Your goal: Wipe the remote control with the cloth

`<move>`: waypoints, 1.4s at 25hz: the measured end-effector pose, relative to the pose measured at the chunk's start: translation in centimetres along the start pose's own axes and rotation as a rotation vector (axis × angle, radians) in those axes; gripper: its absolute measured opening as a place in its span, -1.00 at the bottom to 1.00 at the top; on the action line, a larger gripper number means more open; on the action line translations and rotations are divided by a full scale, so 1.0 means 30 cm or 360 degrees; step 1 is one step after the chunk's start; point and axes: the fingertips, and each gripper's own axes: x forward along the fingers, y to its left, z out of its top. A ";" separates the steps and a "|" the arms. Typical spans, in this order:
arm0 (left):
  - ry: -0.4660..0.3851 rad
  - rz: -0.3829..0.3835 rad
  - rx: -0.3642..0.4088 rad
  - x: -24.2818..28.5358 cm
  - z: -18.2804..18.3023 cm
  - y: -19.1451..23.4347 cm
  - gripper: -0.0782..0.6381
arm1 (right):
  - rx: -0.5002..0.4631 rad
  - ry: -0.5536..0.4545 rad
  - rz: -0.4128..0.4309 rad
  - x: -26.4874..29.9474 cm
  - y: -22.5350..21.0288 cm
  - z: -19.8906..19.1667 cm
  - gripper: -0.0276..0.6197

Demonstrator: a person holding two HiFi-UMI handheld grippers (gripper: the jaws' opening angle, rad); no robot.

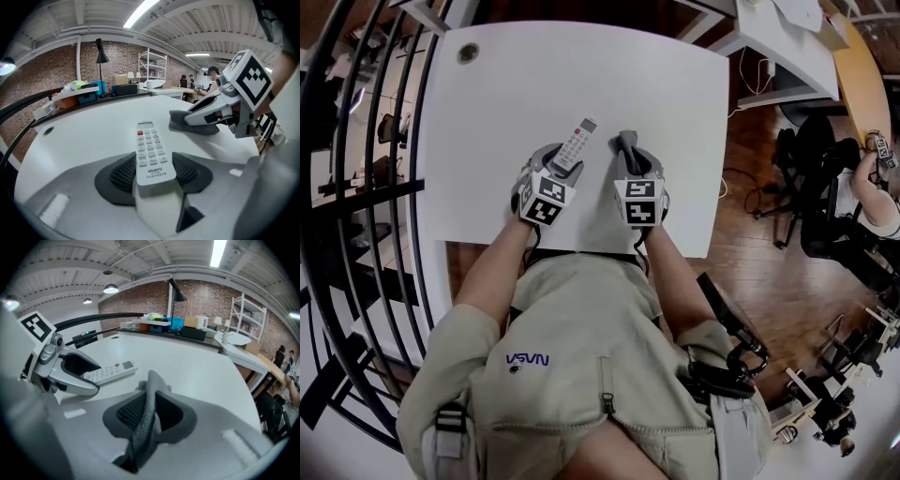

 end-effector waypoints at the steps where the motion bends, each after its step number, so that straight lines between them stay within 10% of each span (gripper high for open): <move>1: -0.0008 0.0004 -0.0011 -0.003 0.003 0.002 -0.08 | 0.0000 -0.0007 -0.0001 -0.004 -0.001 0.005 -0.73; 8: -0.0112 0.0027 -0.0085 -0.073 0.053 0.023 -0.10 | 0.0024 -0.0059 -0.0007 -0.023 -0.008 0.036 -0.74; 20: -0.0417 0.0060 0.0225 -0.294 0.357 -0.015 -0.10 | 0.0094 -0.0563 -0.0085 -0.278 -0.084 0.372 -0.82; 27: -0.0663 0.0085 0.0440 -0.480 0.601 -0.080 -0.10 | -0.0095 -0.1000 -0.0017 -0.572 -0.056 0.733 -0.83; 35: -0.0898 0.0141 0.0625 -0.638 0.759 -0.130 -0.10 | -0.0351 -0.0937 0.0281 -0.675 0.127 0.847 -0.84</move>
